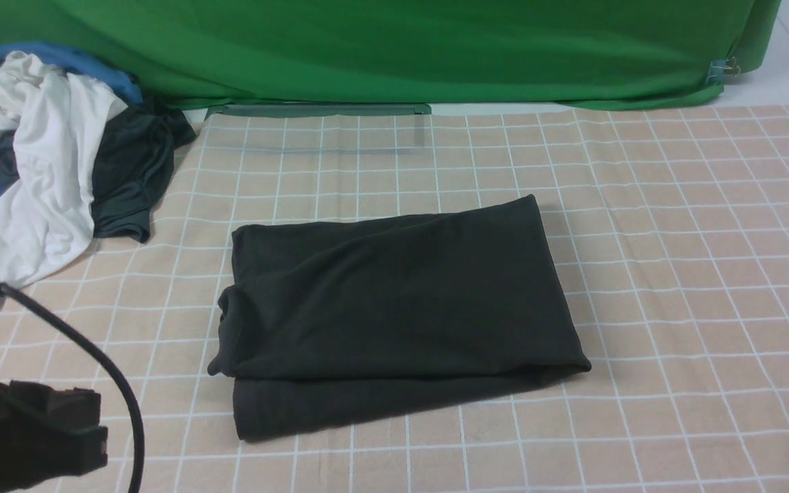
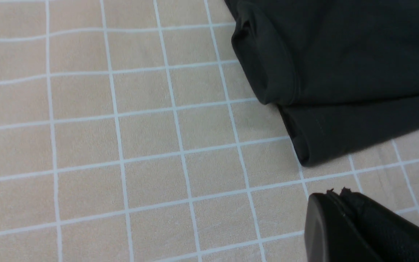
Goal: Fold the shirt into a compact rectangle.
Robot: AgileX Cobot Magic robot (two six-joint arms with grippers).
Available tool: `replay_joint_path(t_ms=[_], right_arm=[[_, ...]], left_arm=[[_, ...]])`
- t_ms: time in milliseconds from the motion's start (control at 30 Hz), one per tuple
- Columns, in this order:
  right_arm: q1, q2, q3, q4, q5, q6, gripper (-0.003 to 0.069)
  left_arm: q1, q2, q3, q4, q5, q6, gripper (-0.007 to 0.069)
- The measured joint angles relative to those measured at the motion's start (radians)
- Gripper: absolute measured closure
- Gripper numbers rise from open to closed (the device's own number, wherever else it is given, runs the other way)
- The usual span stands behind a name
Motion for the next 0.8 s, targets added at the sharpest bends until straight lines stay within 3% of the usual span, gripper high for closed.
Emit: replay_joint_path(t_ms=[400,800], right_arm=[[0.0,0.0,0.001,0.0,0.003,0.001,0.0471],[0.0,0.0,0.001,-0.001,0.006,0.001,0.0455]], left_arm=[[0.0,-0.057,0.048,-0.018,-0.244,0.001,0.0606],[0.0,-0.058,0.051,-0.008,-0.321,0.02,0.0606]])
